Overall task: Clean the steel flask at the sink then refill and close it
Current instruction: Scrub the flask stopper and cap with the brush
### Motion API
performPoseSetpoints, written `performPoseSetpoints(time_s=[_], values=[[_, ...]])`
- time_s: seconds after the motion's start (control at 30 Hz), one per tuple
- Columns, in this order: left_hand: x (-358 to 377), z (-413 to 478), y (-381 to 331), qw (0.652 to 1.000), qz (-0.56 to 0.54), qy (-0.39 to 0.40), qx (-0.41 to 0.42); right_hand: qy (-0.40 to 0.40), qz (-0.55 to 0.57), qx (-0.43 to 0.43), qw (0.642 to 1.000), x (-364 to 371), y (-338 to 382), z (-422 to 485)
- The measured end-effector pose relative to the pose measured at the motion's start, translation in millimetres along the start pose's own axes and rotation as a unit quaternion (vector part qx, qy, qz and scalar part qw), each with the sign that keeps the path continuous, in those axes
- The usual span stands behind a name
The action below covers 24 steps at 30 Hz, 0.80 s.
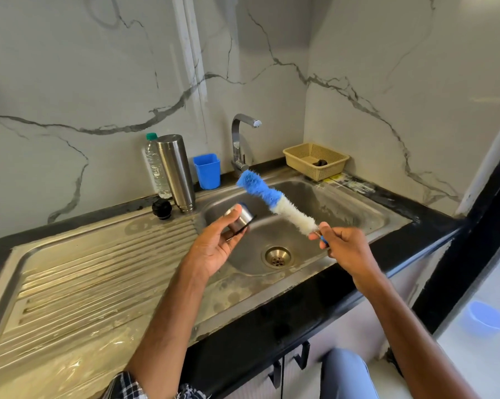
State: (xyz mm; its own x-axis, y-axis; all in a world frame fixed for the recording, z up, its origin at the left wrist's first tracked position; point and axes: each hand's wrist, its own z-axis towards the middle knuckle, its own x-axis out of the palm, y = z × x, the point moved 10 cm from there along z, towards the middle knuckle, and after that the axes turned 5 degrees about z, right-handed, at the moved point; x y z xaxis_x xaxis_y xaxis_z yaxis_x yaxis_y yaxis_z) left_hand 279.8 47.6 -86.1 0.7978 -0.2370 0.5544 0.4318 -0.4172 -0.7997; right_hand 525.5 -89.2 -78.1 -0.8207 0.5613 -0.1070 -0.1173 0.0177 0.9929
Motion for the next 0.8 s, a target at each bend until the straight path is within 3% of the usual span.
performPoseSetpoints(time_s=[0.13,0.27,0.57,0.63,0.8], values=[[21,-7,-3,0.987,0.141,0.068,0.028,0.037,0.051,0.054,0.997,28,5,-13],[40,-14,-11,0.934,0.325,0.071,0.126,0.068,0.053,0.055,0.995,54,19,-23],[56,-15,-10,0.836,0.479,0.052,0.263,0.09,0.098,0.025,0.991,75,19,-24],[61,-15,-5,0.838,0.479,0.079,0.247,0.072,0.102,0.03,0.992,72,17,-21],[59,-14,2,0.914,0.361,0.136,0.127,0.061,0.143,0.041,0.987,59,16,-15]])
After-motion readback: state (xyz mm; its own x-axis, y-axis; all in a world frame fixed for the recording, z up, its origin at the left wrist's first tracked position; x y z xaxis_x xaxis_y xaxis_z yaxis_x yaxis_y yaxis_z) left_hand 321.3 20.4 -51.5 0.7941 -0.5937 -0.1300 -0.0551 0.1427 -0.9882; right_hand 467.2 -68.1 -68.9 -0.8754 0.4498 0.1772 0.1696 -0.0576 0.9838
